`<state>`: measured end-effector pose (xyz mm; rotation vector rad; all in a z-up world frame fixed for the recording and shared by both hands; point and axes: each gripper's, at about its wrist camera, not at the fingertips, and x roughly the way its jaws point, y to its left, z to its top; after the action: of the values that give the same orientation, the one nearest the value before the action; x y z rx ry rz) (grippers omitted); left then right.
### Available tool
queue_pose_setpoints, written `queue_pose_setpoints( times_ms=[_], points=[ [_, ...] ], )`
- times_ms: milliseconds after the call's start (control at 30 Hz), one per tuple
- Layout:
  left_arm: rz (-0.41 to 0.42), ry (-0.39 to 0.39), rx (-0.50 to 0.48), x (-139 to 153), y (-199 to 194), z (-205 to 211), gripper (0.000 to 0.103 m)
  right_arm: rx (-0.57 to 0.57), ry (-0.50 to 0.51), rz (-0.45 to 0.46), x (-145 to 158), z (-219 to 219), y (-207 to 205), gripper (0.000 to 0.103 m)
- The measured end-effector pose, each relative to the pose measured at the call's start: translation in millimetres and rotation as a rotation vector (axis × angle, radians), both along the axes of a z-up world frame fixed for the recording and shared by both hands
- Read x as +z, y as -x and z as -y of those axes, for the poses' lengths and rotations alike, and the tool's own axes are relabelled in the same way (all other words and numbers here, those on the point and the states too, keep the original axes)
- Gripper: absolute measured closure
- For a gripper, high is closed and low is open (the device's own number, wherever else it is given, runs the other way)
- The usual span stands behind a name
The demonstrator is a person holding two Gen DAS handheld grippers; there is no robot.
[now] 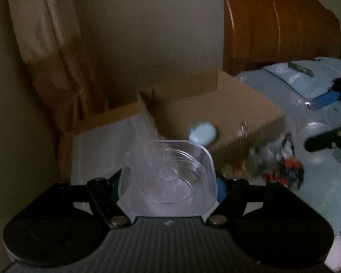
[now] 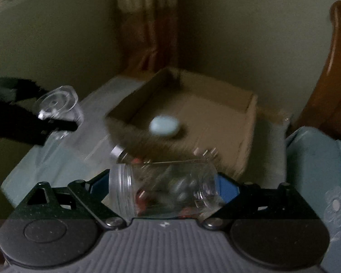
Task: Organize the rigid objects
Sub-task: 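Carry clear jar into box with right tool while left tool releases cup inside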
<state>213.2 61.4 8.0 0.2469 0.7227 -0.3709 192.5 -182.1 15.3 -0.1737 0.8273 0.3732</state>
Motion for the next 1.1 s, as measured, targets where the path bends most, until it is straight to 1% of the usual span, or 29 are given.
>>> queue_pose_setpoints(
  times_ms=[100, 233, 333, 533, 633, 700, 767, 867, 933, 967, 1033, 1100],
  points=[
    [0.011, 0.008, -0.001, 10.9, -18.3, 10.8, 0.03, -0.034, 0.0, 0.028, 8.9, 4.9, -28.3, 0.006],
    [0.007, 0.017, 0.007, 15.0, -45.0, 22.2, 0.03, -0.077, 0.012, 0.044, 11.0, 6.3, -67.0, 0.006],
    [0.014, 0.011, 0.02, 15.0, -64.3, 29.8, 0.03, -0.113, -0.005, 0.033, 4.2, 7.1, -97.3, 0.006],
    [0.01, 0.0, 0.029, 10.4, -93.1, 45.8, 0.03, -0.188, -0.022, 0.004, -16.1, 7.7, -143.1, 0.006],
    [0.006, -0.003, 0.037, 7.9, -101.8, 52.0, 0.03, -0.226, -0.037, -0.038, -28.7, 9.5, -161.6, 0.003],
    [0.005, -0.004, 0.039, 7.1, -106.5, 55.6, 0.03, -0.256, -0.045, -0.048, -35.0, 12.4, -164.2, 0.001],
    [0.001, -0.007, 0.039, 5.3, -110.6, 58.6, 0.03, -0.26, -0.055, -0.044, -38.2, 13.3, -165.2, 0.0],
    [-0.001, -0.007, 0.038, 2.7, -118.3, 63.5, 0.03, -0.252, -0.08, -0.014, -40.4, 17.6, -158.9, 0.0],
    [-0.004, -0.011, 0.041, 0.9, -121.8, 68.3, 0.03, -0.247, -0.103, 0.026, -40.3, 23.3, -149.4, 0.0],
    [-0.005, -0.014, 0.042, -0.2, -124.6, 71.4, 0.03, -0.253, -0.102, 0.045, -39.0, 26.8, -143.8, 0.0],
    [-0.015, -0.012, 0.042, -2.7, -129.8, 75.9, 0.03, -0.221, -0.086, 0.05, -37.1, 30.8, -134.2, 0.0],
    [-0.024, -0.003, 0.054, -5.8, -135.4, 79.5, 0.03, -0.243, -0.049, 0.066, -34.8, 35.3, -124.2, 0.0]
  ],
)
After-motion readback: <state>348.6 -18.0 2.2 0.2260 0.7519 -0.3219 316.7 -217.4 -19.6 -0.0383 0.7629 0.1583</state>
